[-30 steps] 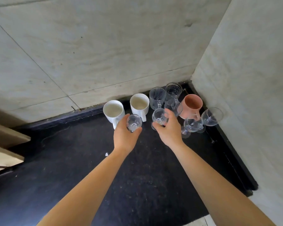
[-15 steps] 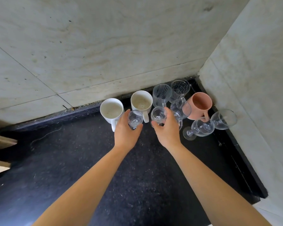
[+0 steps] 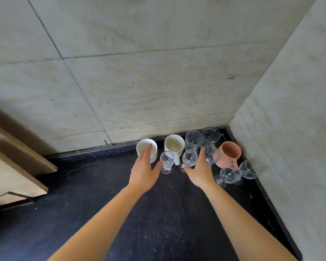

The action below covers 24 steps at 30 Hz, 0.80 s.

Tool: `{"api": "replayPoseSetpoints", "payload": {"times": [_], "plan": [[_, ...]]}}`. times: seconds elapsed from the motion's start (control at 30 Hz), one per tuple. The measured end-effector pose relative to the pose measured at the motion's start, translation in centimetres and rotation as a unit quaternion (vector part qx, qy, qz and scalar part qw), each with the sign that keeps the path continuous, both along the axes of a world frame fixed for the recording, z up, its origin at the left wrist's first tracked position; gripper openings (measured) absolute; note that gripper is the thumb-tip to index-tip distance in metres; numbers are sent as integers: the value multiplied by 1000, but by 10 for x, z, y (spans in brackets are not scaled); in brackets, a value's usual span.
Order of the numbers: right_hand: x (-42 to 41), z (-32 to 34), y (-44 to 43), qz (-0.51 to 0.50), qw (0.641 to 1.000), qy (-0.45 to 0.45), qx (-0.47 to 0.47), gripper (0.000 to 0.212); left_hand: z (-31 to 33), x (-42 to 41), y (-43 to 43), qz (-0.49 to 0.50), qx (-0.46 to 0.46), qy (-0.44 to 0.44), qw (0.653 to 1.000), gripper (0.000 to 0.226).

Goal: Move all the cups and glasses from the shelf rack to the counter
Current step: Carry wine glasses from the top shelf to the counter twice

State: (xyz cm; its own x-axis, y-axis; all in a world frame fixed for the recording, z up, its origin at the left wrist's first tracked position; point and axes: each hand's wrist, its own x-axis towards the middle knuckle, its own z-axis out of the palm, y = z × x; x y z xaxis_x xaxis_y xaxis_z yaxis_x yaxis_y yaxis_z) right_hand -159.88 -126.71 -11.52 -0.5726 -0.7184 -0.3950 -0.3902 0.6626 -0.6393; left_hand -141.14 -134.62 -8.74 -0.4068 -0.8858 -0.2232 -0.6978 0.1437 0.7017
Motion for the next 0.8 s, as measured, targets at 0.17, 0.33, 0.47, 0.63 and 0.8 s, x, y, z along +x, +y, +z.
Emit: {"api": "replayPoseSetpoints", "payload": {"times": [0.17,0.33,0.47,0.63,0.8], "plan": [[12,85,3,71,989,107,-80,80,80,45,11,1,-157,-73,985,66],[53,162,15,182,918,287,-204,73,155,115,58,95,-290,-162,938,68],[117,183,30,261,859,335,-286,75,182,193,133,194,-317,-245,896,76],[255,181,65,406,792,295,-347,84,180,311,260,323,-287,-326,841,81],[420,189,149,546,711,224,-382,85,189,444,407,446,-245,-383,771,80]]}}
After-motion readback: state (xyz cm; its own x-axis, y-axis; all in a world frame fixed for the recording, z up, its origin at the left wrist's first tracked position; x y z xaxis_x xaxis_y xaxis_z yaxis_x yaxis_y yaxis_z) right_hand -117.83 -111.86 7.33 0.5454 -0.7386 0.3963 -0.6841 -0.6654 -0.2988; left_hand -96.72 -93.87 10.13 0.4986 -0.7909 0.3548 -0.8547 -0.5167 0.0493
